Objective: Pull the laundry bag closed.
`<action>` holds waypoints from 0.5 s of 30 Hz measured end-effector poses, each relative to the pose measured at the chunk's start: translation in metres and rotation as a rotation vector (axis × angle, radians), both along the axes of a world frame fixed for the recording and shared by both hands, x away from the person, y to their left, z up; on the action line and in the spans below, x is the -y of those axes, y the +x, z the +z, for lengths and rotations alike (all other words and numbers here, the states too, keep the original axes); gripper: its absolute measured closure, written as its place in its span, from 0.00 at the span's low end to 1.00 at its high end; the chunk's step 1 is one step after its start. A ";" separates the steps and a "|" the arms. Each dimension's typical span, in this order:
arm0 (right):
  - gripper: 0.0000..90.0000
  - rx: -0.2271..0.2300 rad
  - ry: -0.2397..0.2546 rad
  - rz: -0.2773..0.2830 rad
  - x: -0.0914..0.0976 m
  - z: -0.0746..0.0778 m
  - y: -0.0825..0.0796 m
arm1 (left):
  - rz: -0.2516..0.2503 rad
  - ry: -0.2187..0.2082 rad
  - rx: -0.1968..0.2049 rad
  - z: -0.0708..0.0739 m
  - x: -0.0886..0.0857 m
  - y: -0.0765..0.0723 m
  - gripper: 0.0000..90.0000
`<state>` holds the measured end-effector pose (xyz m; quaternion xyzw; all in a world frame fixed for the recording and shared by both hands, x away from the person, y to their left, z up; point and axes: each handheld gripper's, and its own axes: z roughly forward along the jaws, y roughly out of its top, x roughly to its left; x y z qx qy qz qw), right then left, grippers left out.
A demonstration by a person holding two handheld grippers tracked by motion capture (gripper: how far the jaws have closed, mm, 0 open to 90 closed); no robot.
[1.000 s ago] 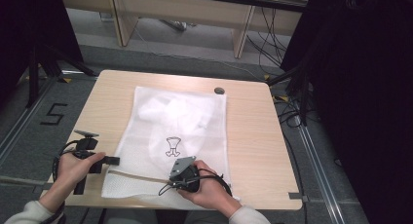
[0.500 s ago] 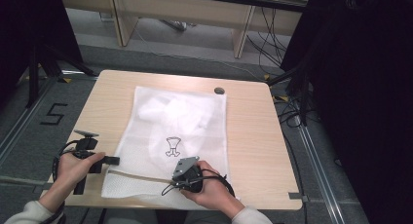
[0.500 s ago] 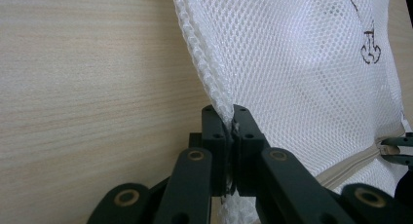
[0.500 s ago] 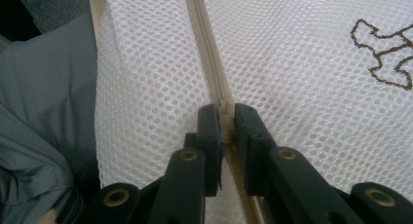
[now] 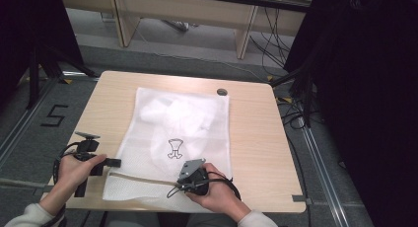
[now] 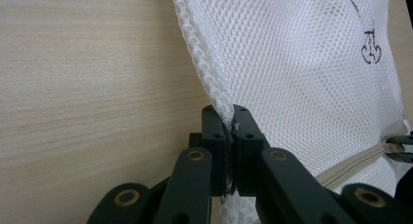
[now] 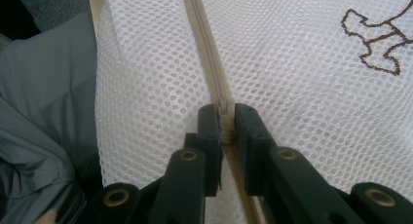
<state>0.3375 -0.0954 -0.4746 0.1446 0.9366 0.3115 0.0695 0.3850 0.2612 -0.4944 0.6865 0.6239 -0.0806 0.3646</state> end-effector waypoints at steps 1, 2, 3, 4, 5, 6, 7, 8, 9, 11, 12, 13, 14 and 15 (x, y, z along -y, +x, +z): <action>0.92 0.000 -0.002 0.000 0.000 0.000 0.000 | 0.000 -0.002 -0.001 0.000 0.000 0.000 0.95; 0.92 -0.003 -0.001 0.000 0.000 0.000 0.000 | 0.000 -0.002 0.000 0.000 0.000 0.000 0.95; 0.92 0.003 -0.001 0.002 0.001 0.000 0.000 | -0.002 -0.004 -0.001 0.000 0.000 0.000 0.95; 0.92 -0.010 0.002 -0.020 0.001 0.001 -0.002 | -0.001 -0.003 -0.001 0.000 0.000 0.000 0.95; 0.92 -0.002 0.000 -0.012 0.002 0.001 -0.001 | -0.001 -0.002 -0.001 0.000 0.000 0.000 0.95; 0.92 0.003 -0.003 -0.005 0.003 0.001 -0.001 | -0.001 -0.002 -0.001 0.000 0.000 0.000 0.95; 0.92 0.003 -0.003 0.000 0.004 0.001 0.000 | -0.001 -0.002 -0.001 0.000 0.000 0.000 0.95; 0.92 -0.001 -0.002 -0.015 0.005 0.001 -0.001 | -0.002 -0.003 -0.001 0.000 0.000 0.000 0.95; 0.92 -0.011 -0.001 -0.018 0.006 0.001 -0.001 | -0.006 0.005 0.000 0.000 -0.001 0.000 0.95; 0.92 -0.003 0.001 -0.025 0.007 0.001 -0.002 | -0.007 0.004 0.000 0.000 0.000 0.000 0.95; 0.92 0.002 -0.001 -0.007 0.007 0.002 -0.001 | -0.006 0.006 0.000 0.000 0.000 0.000 0.95; 0.92 -0.003 0.001 -0.020 0.008 0.002 -0.002 | -0.007 0.004 -0.001 0.000 0.000 0.000 0.95; 0.92 -0.005 0.002 -0.024 0.009 0.002 -0.002 | -0.006 0.005 0.000 0.000 0.000 0.000 0.95; 0.92 -0.004 -0.005 -0.024 0.009 0.003 -0.002 | -0.005 0.004 -0.001 0.000 0.000 0.000 0.95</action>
